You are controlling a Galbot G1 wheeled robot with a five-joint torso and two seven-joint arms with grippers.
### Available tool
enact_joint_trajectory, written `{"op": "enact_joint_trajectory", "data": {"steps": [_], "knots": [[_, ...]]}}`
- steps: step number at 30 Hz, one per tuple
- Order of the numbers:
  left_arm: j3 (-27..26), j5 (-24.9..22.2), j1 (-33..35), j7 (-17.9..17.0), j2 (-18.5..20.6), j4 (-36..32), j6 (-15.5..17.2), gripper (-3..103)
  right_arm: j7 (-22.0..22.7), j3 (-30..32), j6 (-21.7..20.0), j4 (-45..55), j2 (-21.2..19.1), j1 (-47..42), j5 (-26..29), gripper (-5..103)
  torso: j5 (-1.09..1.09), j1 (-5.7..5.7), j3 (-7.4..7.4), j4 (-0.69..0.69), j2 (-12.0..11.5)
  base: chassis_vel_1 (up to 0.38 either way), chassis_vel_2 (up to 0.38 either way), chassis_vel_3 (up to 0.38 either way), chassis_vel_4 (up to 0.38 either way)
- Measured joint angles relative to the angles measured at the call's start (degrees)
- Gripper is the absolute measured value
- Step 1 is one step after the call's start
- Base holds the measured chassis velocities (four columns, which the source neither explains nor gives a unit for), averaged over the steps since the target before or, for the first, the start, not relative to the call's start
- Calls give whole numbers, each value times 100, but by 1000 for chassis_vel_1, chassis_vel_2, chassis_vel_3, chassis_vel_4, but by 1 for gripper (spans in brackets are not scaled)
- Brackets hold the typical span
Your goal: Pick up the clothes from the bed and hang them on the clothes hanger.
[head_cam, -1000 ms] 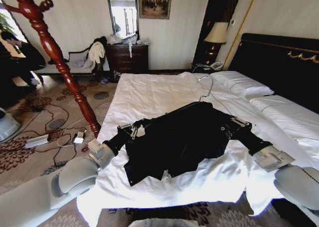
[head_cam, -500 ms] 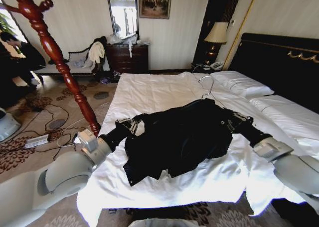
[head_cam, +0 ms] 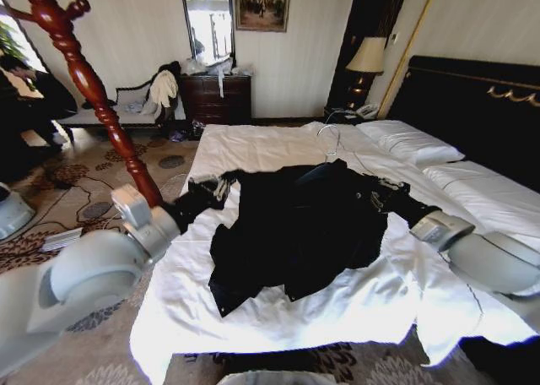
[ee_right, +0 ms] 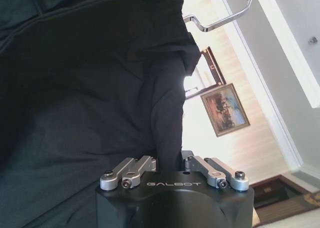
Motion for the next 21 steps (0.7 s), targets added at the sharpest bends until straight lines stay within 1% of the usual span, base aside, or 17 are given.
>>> {"op": "enact_joint_trajectory", "data": {"steps": [2,4,6,7,8,9,10,11,12,13,14,15,16,18,19,20,21], "knots": [[30,5,15,-19,-41,1,6,0,9,0,-2,-22,-7,12,30,19,0,0,0,0,0,0,0,0,0],[339,320,147,-72,-388,199,1,0,48,10,-11,-117,-24,54,137,19,0,0,0,2,0,0,0,0,0],[536,463,120,-117,-616,340,-6,0,52,18,-11,-157,-24,61,152,19,-3,0,0,2,0,0,0,0,0],[815,576,-52,-188,-927,498,-6,0,54,24,-11,-205,-2,61,153,19,-5,0,0,3,-1,0,0,0,0],[815,576,-52,-188,-927,498,-6,0,54,24,-11,-205,-2,61,153,19,-5,0,0,3,-1,0,0,0,0],[988,611,-210,-222,-1078,576,-5,0,54,25,-10,-224,21,58,150,19,-3,0,0,3,0,0,0,0,0],[1306,637,-538,-272,-1312,707,-3,0,55,31,-8,-248,77,53,140,19,0,1,0,1,0,0,0,0,0],[1421,640,-663,-300,-1407,757,-2,0,56,34,-8,-261,103,52,135,19,2,0,0,-1,-1,0,0,0,0],[1627,625,-893,-333,-1599,837,16,0,58,34,-8,-283,122,53,131,19,2,0,0,-5,-1,0,0,0,0],[1885,588,-1178,-395,-1808,916,37,0,62,32,-18,-313,120,62,128,19,1,1,0,-4,-1,0,0,0,0],[1885,588,-1178,-395,-1808,916,37,0,62,32,-18,-313,120,62,128,19,1,1,0,-4,-1,0,0,0,0],[2109,558,-1417,-450,-1961,975,42,0,64,23,-27,-345,99,69,127,19,2,0,0,0,0,0,0,0,0],[2160,551,-1470,-455,-1996,987,42,0,64,20,-30,-355,92,71,127,19,2,0,0,1,0,0,0,0,0],[2461,451,-1845,-515,-2265,1101,46,0,64,19,-35,-407,81,73,125,19,-1,1,0,5,0,0,0,0,0],[2662,346,-2145,-554,-2508,1220,47,0,64,36,-35,-447,114,64,123,19,0,1,0,3,0,0,0,0,0],[2662,346,-2145,-554,-2508,1220,47,0,64,36,-35,-447,114,64,123,19,0,1,0,3,0,0,0,0,0],[2753,289,-2273,-554,-2651,1281,48,0,65,47,-36,-473,134,62,123,19,0,1,0,1,-1,0,0,0,0]]}}
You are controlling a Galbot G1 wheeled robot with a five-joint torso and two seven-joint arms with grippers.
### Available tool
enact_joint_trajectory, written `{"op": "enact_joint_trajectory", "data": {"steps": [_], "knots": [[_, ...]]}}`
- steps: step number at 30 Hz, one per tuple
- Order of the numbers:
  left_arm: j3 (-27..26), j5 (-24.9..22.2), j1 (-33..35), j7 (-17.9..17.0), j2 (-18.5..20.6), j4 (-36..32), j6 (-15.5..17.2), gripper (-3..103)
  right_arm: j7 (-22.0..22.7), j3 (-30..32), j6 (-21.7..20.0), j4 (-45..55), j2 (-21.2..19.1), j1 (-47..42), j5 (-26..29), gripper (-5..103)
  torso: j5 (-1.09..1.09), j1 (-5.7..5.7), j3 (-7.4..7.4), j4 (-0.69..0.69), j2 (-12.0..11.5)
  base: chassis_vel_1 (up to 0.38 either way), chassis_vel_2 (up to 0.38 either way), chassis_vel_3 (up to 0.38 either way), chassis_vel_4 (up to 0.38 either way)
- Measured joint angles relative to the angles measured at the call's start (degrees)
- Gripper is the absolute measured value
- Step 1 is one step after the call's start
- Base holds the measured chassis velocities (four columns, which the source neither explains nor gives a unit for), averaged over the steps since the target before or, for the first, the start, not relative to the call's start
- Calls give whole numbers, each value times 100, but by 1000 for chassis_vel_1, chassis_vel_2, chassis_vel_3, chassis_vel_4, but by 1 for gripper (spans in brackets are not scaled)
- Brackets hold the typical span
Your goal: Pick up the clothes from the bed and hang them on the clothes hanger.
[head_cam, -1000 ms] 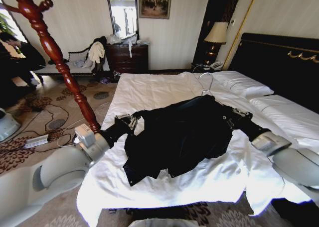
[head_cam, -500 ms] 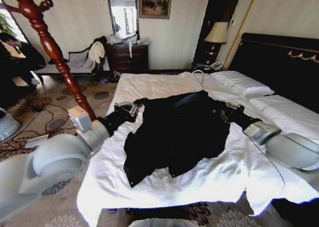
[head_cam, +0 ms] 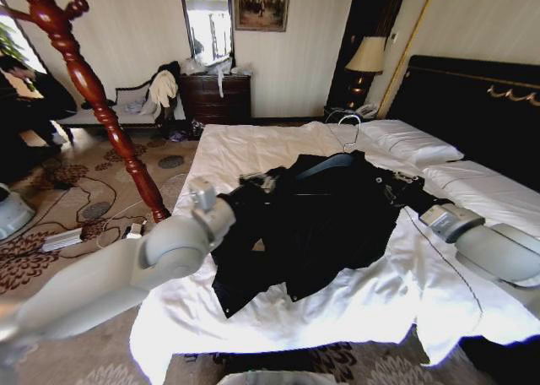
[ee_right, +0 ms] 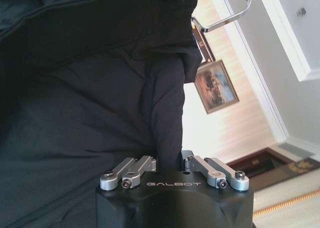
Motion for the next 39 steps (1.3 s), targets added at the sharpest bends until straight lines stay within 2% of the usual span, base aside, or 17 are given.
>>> {"op": "enact_joint_trajectory", "data": {"steps": [2,3,4,8,9,14,15,19,27,39], "knots": [[153,-65,-198,0,-232,118,1,0,6,14,-1,-38,22,0,2,19,1,0,-1,-4,0,0,0,0,0],[288,-68,-335,3,-473,265,2,0,8,16,-2,-76,34,6,5,19,1,0,-1,-1,0,0,0,0,0],[288,-68,-335,3,-473,265,2,0,8,16,-2,-76,34,6,5,19,1,0,-1,-1,0,0,0,0,0],[521,34,-522,22,-1051,838,-19,0,10,16,5,-115,70,22,8,19,-1,0,0,1,0,0,0,0,0],[521,34,-522,22,-1051,838,-19,0,10,16,5,-115,70,22,8,19,-1,0,0,1,0,0,0,0,0],[731,133,-798,62,-1691,1489,-66,0,8,15,42,-162,126,45,7,19,0,0,0,0,0,0,0,0,0],[731,133,-798,62,-1691,1489,-66,0,8,15,42,-162,126,45,7,19,0,0,0,0,0,0,0,0,0],[883,118,-1207,116,-2085,1763,-111,0,4,15,76,-166,136,47,-10,19,0,0,0,0,0,0,0,0,0],[1168,-77,-1595,125,-2411,1685,-151,0,4,15,86,-185,118,97,6,19,0,-1,0,0,0,0,0,0,0],[1495,-119,-1692,135,-2745,1586,-182,0,6,13,86,-143,155,111,37,19,-1,-1,-1,-1,1,0,0,0,0]]}}
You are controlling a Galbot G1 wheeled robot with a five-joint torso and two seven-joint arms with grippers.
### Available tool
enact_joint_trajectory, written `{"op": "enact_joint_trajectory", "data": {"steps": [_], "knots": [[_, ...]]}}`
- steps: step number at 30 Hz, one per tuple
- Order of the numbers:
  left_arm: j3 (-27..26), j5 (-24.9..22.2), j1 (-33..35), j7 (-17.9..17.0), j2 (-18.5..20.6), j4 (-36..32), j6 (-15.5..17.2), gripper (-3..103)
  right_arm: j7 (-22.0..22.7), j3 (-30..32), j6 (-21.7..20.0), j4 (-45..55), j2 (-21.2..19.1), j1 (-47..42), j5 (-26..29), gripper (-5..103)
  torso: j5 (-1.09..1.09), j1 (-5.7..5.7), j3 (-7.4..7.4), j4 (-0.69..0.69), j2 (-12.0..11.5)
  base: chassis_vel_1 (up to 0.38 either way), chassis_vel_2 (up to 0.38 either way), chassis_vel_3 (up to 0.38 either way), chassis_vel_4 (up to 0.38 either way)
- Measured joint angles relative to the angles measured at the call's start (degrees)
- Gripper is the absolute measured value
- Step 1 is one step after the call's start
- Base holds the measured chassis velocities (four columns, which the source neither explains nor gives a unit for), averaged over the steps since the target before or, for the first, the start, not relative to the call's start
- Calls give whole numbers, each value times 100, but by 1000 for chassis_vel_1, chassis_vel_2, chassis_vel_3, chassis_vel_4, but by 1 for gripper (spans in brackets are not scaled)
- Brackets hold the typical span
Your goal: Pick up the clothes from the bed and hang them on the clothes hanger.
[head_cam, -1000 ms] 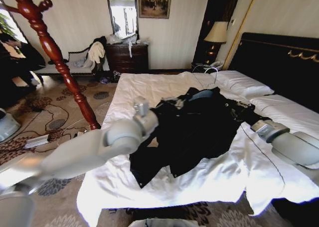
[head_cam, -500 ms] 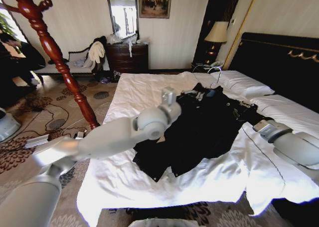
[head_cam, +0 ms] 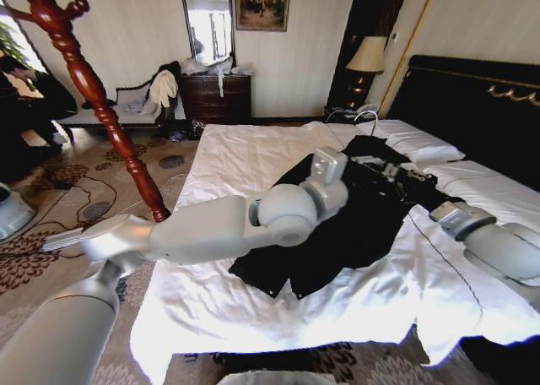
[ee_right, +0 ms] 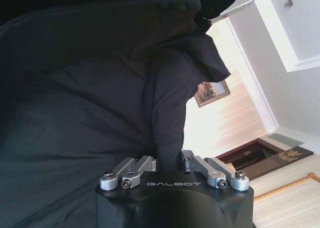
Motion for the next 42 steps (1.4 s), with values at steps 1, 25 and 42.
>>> {"op": "enact_joint_trajectory", "data": {"steps": [1,25,42], "knots": [[29,44,11,24,9,11,0,0,1,0,0,5,8,-1,0,19,0,0,0,1,0,0,0,0,0],[148,202,293,190,231,-18,183,39,1,26,-2,414,233,-49,17,19,-2,0,0,2,0,0,0,0,0],[-473,-263,47,-59,830,-803,234,99,-3,-39,83,431,440,-62,-8,19,-1,0,0,1,0,0,0,0,0]]}}
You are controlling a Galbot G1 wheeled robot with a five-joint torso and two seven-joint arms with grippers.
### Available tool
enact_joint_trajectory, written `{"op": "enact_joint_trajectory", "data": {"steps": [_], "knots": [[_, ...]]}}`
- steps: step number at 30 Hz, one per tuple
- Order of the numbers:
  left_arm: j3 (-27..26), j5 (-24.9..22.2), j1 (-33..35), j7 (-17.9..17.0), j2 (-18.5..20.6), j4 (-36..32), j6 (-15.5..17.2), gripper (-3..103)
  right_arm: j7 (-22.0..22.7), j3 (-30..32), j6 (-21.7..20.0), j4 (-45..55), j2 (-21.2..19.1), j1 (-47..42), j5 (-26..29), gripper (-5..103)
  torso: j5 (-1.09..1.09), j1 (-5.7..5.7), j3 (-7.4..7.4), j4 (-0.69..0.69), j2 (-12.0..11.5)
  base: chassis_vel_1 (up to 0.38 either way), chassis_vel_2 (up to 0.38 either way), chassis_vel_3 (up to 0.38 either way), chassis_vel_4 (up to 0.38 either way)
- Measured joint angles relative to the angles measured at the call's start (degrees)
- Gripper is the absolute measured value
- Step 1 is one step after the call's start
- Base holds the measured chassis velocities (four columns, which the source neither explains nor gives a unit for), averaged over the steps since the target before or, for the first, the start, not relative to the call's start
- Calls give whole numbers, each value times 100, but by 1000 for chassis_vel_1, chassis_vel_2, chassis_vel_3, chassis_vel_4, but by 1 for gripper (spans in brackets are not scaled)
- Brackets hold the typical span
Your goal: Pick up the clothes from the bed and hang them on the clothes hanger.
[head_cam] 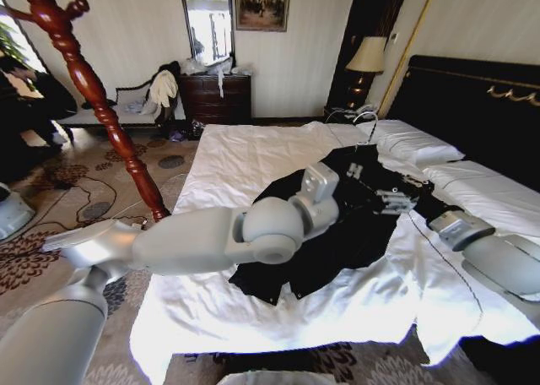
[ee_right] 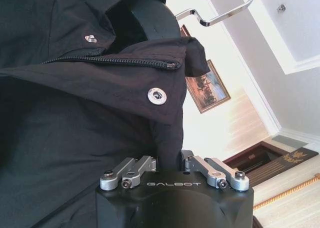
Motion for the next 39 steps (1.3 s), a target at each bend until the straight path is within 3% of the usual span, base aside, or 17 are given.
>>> {"op": "enact_joint_trajectory", "data": {"steps": [6,9,11,12,15,17,20,30,39], "knots": [[-494,-235,-185,239,509,-32,70,100,2,-53,32,-18,16,21,67,19,0,0,0,1,0,0,0,0,0],[-779,-405,-255,541,953,-38,133,100,36,-97,67,-16,50,43,251,19,0,0,0,1,0,0,0,0,0],[-999,-553,-269,836,1449,-54,164,100,47,-115,112,-9,105,53,296,19,-1,0,0,1,0,0,0,0,0],[-999,-553,-269,836,1449,-54,164,100,47,-115,112,-9,105,53,296,19,-1,0,0,1,0,0,0,0,0],[-1113,-861,-286,1344,2160,-18,212,100,48,-119,162,1,143,53,284,19,-3,0,0,3,0,0,0,0,0],[-1113,-916,-298,1443,2256,13,222,100,47,-120,170,7,143,54,283,19,-3,0,0,3,0,0,0,0,0],[-1051,-1028,-416,2149,2671,235,223,100,47,-123,221,62,145,79,319,19,-2,0,0,1,0,0,0,0,0],[-883,-1448,-698,3123,2904,223,473,100,32,-119,334,148,187,54,195,19,0,0,0,1,0,0,0,0,0],[-322,-925,-1369,3664,2834,657,624,100,27,-84,360,255,213,29,101,19,1,0,0,1,0,0,0,0,0]]}}
